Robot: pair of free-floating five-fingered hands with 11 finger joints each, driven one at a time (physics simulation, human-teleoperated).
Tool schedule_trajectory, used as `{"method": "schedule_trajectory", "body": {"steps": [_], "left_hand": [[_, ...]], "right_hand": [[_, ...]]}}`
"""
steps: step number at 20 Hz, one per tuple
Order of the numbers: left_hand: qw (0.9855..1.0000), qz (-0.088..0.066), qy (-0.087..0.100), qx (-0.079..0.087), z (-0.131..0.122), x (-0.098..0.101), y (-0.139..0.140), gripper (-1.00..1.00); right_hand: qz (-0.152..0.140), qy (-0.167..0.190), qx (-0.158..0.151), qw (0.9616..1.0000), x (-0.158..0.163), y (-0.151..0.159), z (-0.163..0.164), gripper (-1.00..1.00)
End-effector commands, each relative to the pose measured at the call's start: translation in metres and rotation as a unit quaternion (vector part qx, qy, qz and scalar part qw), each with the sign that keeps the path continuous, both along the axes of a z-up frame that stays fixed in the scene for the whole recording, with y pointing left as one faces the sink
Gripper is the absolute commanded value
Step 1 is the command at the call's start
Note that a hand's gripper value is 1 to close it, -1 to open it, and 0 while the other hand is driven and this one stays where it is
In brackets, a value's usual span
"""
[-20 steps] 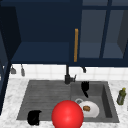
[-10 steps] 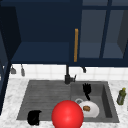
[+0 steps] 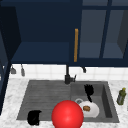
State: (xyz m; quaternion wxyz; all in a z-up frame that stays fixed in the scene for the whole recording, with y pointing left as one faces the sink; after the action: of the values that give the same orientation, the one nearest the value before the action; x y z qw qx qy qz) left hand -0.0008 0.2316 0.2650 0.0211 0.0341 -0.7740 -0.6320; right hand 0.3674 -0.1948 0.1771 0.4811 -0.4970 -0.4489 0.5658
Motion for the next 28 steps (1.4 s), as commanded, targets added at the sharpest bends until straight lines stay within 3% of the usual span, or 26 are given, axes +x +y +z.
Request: {"method": "schedule_trajectory", "body": {"steps": [1,3,17,24,28], "left_hand": [[1.0,0.0,0.0,0.0,0.0,0.0,0.0,0.0],[1.0,0.0,0.0,0.0,0.0,0.0,0.0,0.0],[1.0,0.0,0.0,0.0,0.0,0.0,0.0,0.0],[1.0,0.0,0.0,0.0,0.0,0.0,0.0,0.0],[1.0,0.0,0.0,0.0,0.0,0.0,0.0,0.0]], "right_hand": [[0.014,0.006,0.049,0.9987,-0.019,-0.005,0.011,-1.0],[0.0,0.003,0.057,0.9983,-0.027,-0.005,0.018,-1.0],[-0.001,0.046,0.075,0.9961,-0.134,-0.013,0.039,-1.0],[0.0,0.103,0.069,0.9923,-0.175,-0.019,0.051,-1.0],[-0.002,0.134,0.079,0.9879,-0.202,-0.024,0.06,-1.0]]}}
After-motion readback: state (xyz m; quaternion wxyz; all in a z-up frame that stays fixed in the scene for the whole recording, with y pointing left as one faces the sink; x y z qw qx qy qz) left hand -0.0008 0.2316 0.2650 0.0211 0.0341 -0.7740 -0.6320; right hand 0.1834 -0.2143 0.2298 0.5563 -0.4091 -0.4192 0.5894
